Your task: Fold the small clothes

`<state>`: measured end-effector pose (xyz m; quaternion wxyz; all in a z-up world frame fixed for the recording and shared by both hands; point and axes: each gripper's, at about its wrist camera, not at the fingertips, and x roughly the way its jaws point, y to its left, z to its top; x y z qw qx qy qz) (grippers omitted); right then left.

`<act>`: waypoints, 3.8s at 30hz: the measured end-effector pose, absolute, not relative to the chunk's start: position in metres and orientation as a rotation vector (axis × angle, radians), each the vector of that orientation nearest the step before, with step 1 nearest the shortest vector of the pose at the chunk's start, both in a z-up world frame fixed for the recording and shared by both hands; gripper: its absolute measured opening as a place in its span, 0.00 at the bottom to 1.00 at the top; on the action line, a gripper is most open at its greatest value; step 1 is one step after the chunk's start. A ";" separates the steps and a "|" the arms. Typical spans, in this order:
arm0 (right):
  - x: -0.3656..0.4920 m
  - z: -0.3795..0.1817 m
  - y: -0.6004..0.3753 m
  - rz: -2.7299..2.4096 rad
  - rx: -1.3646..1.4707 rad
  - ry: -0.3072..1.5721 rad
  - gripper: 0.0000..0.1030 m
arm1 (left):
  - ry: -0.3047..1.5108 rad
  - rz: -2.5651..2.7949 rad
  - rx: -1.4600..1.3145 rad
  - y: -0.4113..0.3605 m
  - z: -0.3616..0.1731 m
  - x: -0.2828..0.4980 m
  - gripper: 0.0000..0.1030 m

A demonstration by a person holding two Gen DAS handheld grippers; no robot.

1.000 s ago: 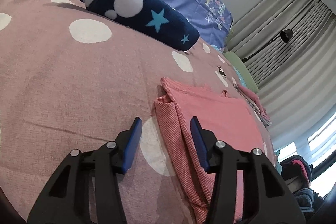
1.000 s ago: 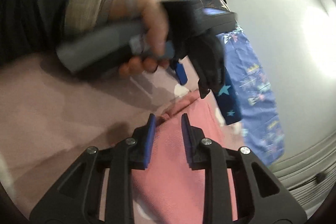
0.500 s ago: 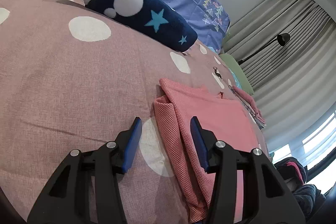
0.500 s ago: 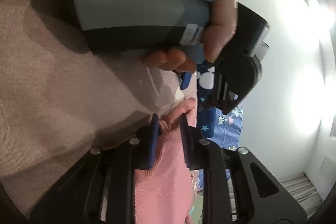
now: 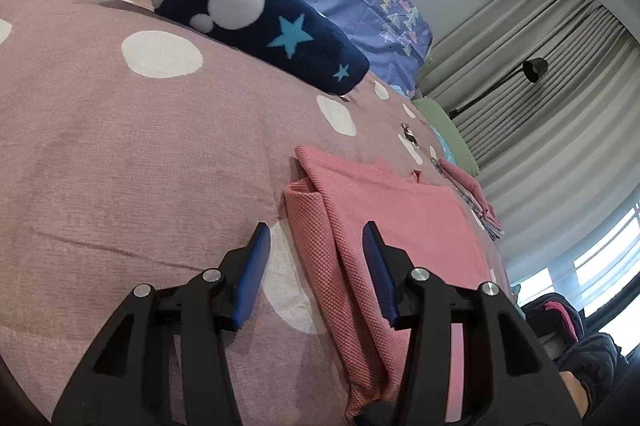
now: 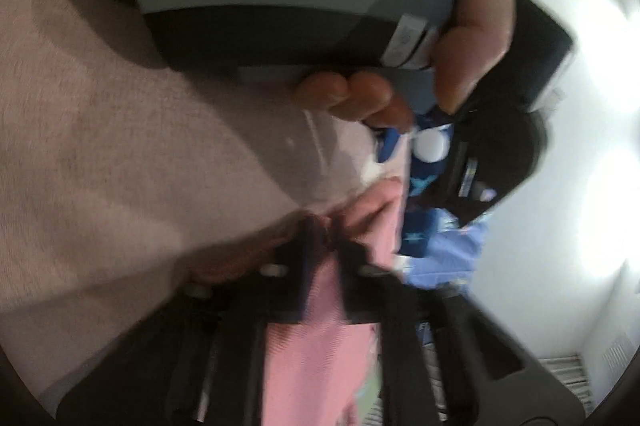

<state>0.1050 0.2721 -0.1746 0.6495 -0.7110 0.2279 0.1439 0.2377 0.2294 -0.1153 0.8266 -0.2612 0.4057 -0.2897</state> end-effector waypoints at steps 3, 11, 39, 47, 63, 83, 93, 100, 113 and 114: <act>0.102 -0.157 0.270 0.373 -1.505 0.572 0.01 | 0.861 -0.616 -0.563 0.231 -0.116 0.239 0.33; 0.085 -0.128 0.251 0.495 -1.268 0.495 0.08 | 0.806 -0.587 -0.577 0.232 -0.111 0.240 0.00; 0.069 -0.129 0.207 0.422 -0.862 0.495 0.07 | 0.892 -0.668 -0.605 0.198 -0.116 0.246 0.08; 0.063 -0.139 0.209 0.446 -0.900 0.508 0.07 | 0.915 -0.634 -0.638 0.207 -0.127 0.249 0.11; 0.077 -0.144 0.219 0.343 -0.923 0.489 0.34 | 0.920 -0.633 -0.626 0.200 -0.129 0.256 0.20; 0.084 -0.095 0.181 0.422 -0.583 0.518 0.06 | 0.910 -0.591 -0.553 0.190 -0.116 0.252 0.08; 0.084 -0.034 0.065 0.392 -0.180 0.509 0.06 | 0.852 -0.567 -0.374 0.123 -0.040 0.249 0.07; 0.083 -0.027 -0.043 0.330 0.074 0.532 0.06 | 0.869 -0.564 -0.259 0.033 -0.019 0.253 0.07; 0.062 -0.069 -0.203 0.200 0.403 0.563 0.06 | 0.954 -0.584 0.035 -0.152 -0.037 0.259 0.07; 0.063 -0.074 -0.211 0.201 0.430 0.572 0.06 | 0.964 -0.579 0.053 -0.159 -0.041 0.260 0.07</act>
